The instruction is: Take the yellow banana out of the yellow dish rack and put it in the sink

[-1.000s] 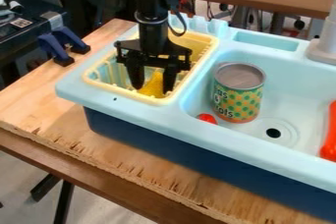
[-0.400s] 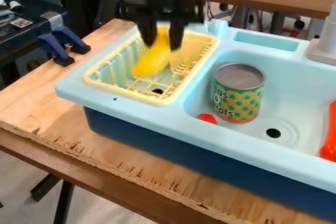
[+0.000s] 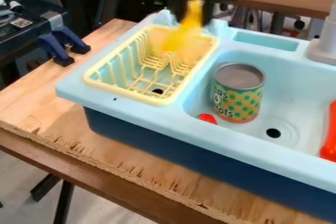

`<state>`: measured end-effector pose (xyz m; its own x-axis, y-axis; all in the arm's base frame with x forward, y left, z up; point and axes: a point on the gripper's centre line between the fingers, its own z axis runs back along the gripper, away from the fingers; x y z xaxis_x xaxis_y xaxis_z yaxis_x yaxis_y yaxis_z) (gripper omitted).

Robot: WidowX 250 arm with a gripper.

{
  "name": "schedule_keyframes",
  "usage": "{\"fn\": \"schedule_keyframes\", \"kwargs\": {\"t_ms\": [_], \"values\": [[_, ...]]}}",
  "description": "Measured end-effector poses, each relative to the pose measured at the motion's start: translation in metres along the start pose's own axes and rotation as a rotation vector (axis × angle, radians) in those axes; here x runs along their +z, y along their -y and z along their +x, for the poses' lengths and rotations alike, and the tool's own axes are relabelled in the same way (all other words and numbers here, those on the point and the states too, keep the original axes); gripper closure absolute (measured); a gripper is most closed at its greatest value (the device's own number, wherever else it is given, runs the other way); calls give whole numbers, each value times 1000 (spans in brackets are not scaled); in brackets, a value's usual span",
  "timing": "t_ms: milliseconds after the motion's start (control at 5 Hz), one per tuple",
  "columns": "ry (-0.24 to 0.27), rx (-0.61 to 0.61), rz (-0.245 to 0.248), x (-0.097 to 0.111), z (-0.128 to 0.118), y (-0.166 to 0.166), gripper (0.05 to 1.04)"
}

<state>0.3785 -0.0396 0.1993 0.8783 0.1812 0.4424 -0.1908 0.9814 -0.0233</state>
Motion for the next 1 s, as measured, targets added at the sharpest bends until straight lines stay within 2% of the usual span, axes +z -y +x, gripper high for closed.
{"fn": "schedule_keyframes", "kwargs": {"t_ms": [200, 400, 600, 800, 1000], "values": [[-45, -20, -74, -14, 1, 46, 591], [-70, -79, -118, -20, -9, 87, 591], [-109, -143, -115, -14, -33, 118, 591], [-182, -140, -117, -16, -64, 131, 591], [-221, -123, -126, -16, -68, 130, 591]]}}
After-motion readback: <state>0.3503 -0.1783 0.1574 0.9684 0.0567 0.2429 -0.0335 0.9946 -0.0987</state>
